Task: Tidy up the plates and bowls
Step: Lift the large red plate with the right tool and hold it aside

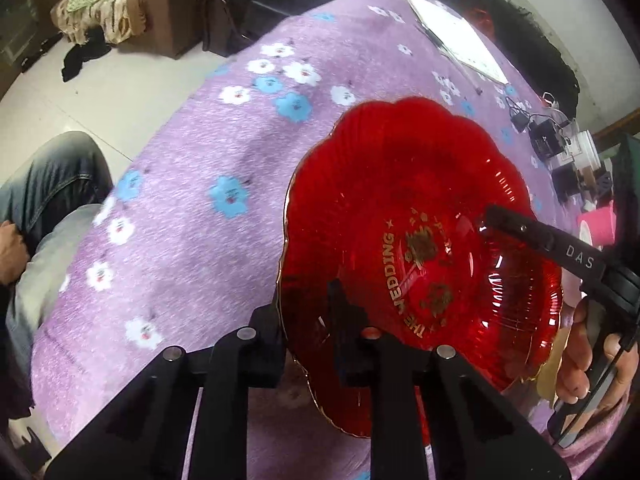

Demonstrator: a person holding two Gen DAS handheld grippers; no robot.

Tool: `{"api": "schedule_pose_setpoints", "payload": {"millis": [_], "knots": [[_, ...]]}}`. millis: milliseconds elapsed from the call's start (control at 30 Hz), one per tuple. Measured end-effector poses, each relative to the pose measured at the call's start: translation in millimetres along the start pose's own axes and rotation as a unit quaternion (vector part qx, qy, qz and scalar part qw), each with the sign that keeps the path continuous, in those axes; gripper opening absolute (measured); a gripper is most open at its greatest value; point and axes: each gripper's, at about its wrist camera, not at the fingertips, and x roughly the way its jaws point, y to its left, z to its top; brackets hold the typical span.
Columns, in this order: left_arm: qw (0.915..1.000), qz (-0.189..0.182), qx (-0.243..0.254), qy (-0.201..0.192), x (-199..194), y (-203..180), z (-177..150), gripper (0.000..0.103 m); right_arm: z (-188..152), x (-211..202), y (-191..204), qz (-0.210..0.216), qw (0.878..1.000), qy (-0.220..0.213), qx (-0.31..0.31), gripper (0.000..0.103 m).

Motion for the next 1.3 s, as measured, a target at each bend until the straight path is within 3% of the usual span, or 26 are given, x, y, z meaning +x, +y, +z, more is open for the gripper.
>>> {"api": "schedule_pose_setpoints", "payload": {"millis": [200, 433, 667, 833, 933, 967, 1000, 1033, 1067, 1167, 1300], "knots": [[0.9992, 0.021, 0.013, -0.032, -36, 16, -28, 0.015, -27, -19, 31, 0.010, 1.000, -0.017, -0.019, 0.018], [0.9978, 0.041, 0.033, -0.040, -64, 39, -87, 0.015, -99, -44, 66, 0.030, 0.999, -0.024, -0.036, 0.016], [0.9979, 0.039, 0.036, -0.036, -62, 54, -136, 0.015, -163, -47, 78, 0.048, 0.998, -0.031, -0.028, 0.015], [0.9975, 0.043, 0.036, -0.044, -52, 60, -150, 0.016, -183, -37, 75, 0.054, 0.998, -0.033, -0.014, 0.015], [0.9957, 0.040, 0.045, -0.071, -54, 62, -160, 0.020, -190, -36, 77, 0.053, 0.997, -0.056, -0.022, 0.020], [0.9950, 0.041, 0.042, -0.081, -56, 65, -165, 0.022, -193, -40, 76, 0.050, 0.996, -0.077, -0.024, 0.026], [0.9938, 0.045, 0.038, -0.094, -59, 67, -171, 0.032, -196, -43, 74, 0.052, 0.994, -0.090, -0.025, 0.035], [0.9924, 0.054, 0.034, -0.105, -61, 70, -179, 0.048, -202, -47, 70, 0.053, 0.993, -0.107, -0.025, 0.058], [0.9914, 0.059, 0.033, -0.112, -63, 71, -186, 0.056, -206, -53, 65, 0.050, 0.991, -0.126, -0.021, 0.073], [0.9831, 0.066, 0.055, -0.162, -80, 76, -218, 0.064, -233, -76, 38, 0.063, 0.979, -0.192, -0.006, 0.074], [0.9579, 0.079, 0.098, -0.258, -100, 75, -262, 0.071, -279, -99, -4, 0.086, 0.963, -0.256, 0.000, 0.074]]}}
